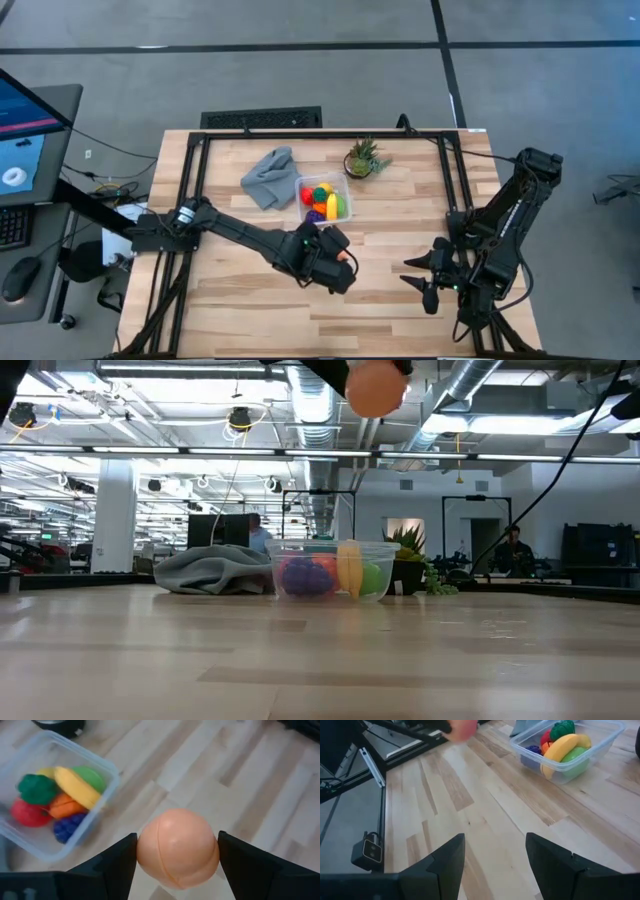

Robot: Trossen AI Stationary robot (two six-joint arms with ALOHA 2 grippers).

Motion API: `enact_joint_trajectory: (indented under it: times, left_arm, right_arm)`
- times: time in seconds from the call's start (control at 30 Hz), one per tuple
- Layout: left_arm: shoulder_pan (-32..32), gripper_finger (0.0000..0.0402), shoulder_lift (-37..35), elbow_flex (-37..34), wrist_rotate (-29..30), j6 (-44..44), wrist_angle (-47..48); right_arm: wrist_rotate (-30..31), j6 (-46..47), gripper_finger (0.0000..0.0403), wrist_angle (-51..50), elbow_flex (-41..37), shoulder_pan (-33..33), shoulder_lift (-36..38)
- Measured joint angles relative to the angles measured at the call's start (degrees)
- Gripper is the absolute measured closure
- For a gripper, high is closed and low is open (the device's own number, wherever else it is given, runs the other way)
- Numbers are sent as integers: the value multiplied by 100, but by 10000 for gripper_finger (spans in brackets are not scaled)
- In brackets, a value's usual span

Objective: Pick and placing Produce into tupperware
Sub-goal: Put the orange peach into the transparent bin

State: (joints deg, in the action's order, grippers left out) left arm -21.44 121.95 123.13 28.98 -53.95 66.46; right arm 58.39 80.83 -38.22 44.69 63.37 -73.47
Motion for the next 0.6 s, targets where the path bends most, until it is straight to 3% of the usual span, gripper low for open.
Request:
enact_joint_trajectory:
  times: [0.23, 0.6]
  left_arm:
    - [243, 155, 0, -2, 172, 81, 587]
    - [729, 155, 0, -2, 301, 642, 615]
  right_arm:
    - [-1, 84, 168, 9, 0, -2, 0]
    - [-2, 143, 168, 11, 0, -2, 0]
